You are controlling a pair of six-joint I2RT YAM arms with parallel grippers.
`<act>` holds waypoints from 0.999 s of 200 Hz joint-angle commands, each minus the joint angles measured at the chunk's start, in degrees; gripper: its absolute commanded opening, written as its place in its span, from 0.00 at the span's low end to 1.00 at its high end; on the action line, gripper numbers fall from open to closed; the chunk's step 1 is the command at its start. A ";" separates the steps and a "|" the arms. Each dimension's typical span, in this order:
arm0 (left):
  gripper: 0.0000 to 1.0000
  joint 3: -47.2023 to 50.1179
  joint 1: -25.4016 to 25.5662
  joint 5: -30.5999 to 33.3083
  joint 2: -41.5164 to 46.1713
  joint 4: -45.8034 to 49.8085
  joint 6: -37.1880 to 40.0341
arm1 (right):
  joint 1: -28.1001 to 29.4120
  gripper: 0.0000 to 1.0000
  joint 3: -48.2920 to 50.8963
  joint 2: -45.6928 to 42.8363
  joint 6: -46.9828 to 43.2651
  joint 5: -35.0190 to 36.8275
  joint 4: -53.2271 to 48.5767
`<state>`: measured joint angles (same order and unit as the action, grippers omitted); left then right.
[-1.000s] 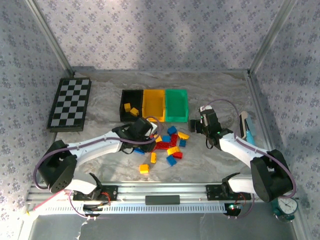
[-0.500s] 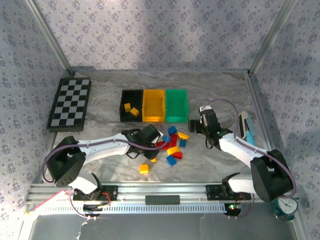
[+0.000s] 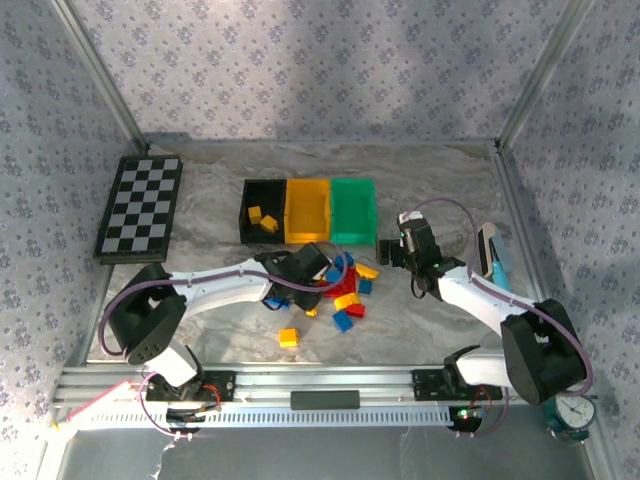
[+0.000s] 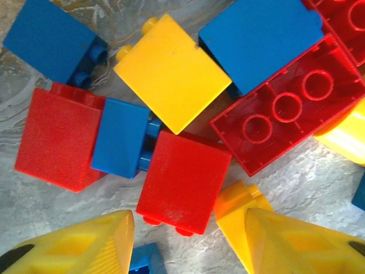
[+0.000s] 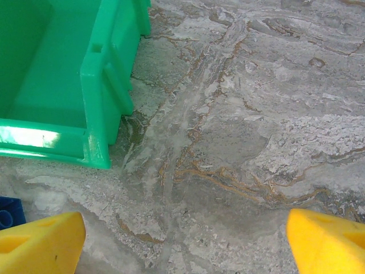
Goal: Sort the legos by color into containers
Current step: Touch the lego at the bottom-center of the table, then pick up the lego from the center of the table.
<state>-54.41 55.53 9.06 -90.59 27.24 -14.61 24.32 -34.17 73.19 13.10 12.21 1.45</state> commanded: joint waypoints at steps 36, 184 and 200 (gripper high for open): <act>0.61 -1.03 -0.41 4.19 0.59 2.37 -1.18 | 0.52 0.93 -0.91 -1.11 0.61 -0.17 -0.68; 0.48 -3.17 -4.53 -6.62 -6.88 3.42 -2.35 | 0.69 0.93 -1.42 -0.90 0.58 0.19 -1.45; 0.42 -3.15 -4.52 -6.15 -6.76 3.76 -2.55 | 0.77 0.93 -1.16 -1.00 0.65 -0.34 -0.93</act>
<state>-57.69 51.11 3.79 -97.08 28.53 -16.62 24.69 -34.17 73.01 13.10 12.23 1.41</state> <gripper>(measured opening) 0.466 0.930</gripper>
